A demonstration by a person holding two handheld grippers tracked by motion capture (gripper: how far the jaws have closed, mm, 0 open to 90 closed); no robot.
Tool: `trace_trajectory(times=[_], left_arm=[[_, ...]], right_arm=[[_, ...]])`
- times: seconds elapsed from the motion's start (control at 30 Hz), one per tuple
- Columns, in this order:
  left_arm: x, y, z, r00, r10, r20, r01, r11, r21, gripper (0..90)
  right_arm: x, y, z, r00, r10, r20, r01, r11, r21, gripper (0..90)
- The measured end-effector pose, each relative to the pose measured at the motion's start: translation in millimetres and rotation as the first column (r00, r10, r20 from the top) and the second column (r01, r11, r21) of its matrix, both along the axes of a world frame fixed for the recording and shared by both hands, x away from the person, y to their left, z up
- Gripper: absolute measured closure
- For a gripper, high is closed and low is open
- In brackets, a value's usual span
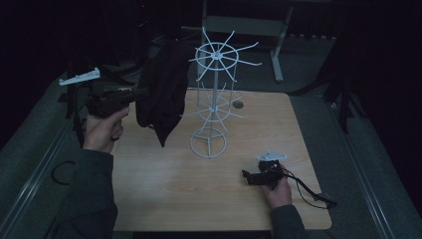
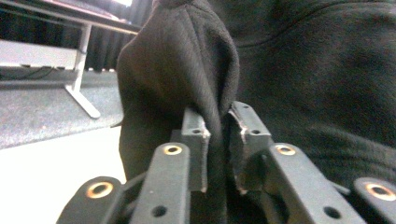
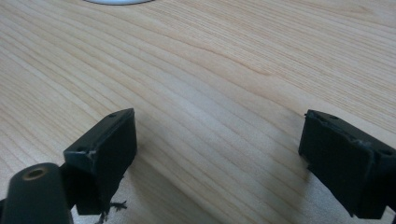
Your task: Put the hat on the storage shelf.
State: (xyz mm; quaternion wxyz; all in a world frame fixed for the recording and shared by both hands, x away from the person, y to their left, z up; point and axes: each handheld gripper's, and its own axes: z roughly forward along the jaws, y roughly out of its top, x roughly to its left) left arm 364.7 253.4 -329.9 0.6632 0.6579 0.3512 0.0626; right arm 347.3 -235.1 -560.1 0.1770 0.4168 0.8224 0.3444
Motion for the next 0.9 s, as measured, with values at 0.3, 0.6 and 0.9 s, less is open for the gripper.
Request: trace_trajectory(times=[0.3, 0.6, 0.9], left_arm=[[3.9, -4.1, -2.4, 0.9995, 0.006, -0.030, -0.006, 1.0000, 0.004, 60.6], [-0.3, 8.5, 2.7, 0.9968, 0.077, -0.022, -0.078, 0.9962, -0.039, 46.1], [-3.9, 22.3, 2.0, 0.9901, 0.139, -0.019, -0.140, 0.9901, -0.017, 45.2]], right_arm=[[0.0, 0.0, 0.0, 1.0000, 0.000, 0.000, 0.000, 1.000, 0.000, 11.0], [0.1, 0.2, -0.1, 1.0000, -0.001, 0.002, 0.001, 1.000, 0.000, 11.0], [0.1, 0.1, 0.0, 1.0000, 0.000, 0.000, 0.000, 1.000, 0.000, 11.0]])
